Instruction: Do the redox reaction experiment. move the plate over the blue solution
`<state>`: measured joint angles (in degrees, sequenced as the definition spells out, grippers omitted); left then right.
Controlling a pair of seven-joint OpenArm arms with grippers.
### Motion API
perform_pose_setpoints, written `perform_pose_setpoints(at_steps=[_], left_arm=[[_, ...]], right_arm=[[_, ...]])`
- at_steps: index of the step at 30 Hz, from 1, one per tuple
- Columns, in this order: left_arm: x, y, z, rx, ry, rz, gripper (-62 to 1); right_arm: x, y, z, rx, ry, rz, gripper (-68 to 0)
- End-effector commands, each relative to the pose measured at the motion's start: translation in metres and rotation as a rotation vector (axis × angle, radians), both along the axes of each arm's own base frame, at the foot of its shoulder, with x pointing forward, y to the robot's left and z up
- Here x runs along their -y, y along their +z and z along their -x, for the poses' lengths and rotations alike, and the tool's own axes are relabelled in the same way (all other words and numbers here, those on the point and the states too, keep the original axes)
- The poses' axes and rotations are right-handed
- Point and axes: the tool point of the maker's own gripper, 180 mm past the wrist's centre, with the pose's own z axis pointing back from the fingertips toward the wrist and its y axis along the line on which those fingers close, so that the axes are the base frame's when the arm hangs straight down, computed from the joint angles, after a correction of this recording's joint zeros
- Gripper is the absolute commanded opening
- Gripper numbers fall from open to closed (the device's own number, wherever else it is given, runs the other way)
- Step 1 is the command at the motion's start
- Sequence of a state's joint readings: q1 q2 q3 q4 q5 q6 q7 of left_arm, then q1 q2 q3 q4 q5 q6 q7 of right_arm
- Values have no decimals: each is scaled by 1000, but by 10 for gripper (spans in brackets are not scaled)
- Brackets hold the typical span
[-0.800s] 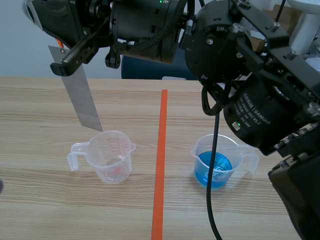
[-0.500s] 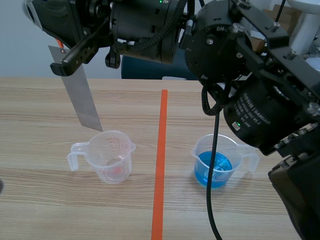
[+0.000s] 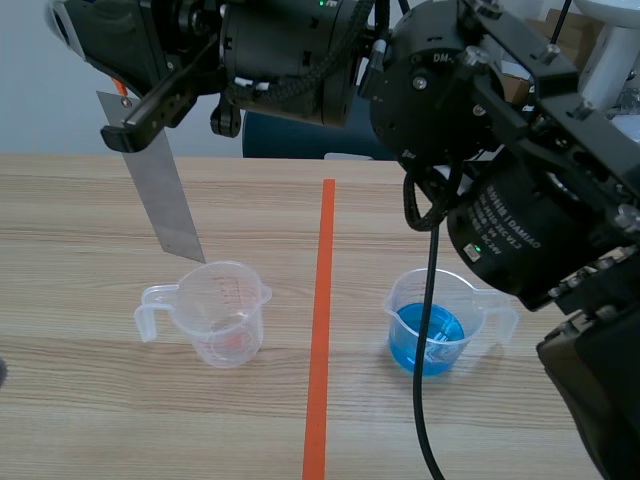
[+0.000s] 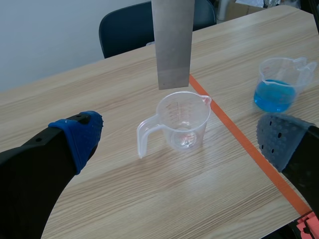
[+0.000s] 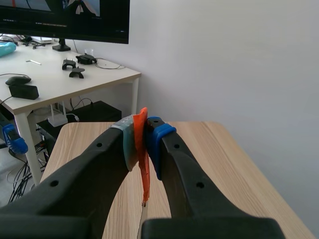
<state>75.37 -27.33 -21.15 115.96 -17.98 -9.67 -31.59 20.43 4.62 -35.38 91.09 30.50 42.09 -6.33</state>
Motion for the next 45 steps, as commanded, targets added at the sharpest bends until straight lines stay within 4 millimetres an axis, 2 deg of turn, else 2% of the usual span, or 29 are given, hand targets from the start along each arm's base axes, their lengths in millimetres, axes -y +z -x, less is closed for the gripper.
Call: perform_pose_setpoints(at_steps=[1, 8, 17, 22, 33, 45], left_arm=[[3, 7, -1, 23, -5, 16, 14], [1, -3, 0, -28, -1, -7, 14], [1, -4, 0, -35, 1, -6, 14], [1, -5, 0, -36, 2, -6, 14], [1, -6, 0, -42, 2, -9, 14], [-6, -1, -4, -48, 57, 72, 14]], right_arm=[[2, 15, 3, 35, 16, -34, -678], [4, 15, 2, 36, 12, -32, -678], [12, 10, 0, 22, 10, -23, -678], [25, 10, -6, 29, -12, -20, -678], [54, 25, 4, 108, -35, 7, -678], [86, 20, -1, 96, -67, 39, -678]])
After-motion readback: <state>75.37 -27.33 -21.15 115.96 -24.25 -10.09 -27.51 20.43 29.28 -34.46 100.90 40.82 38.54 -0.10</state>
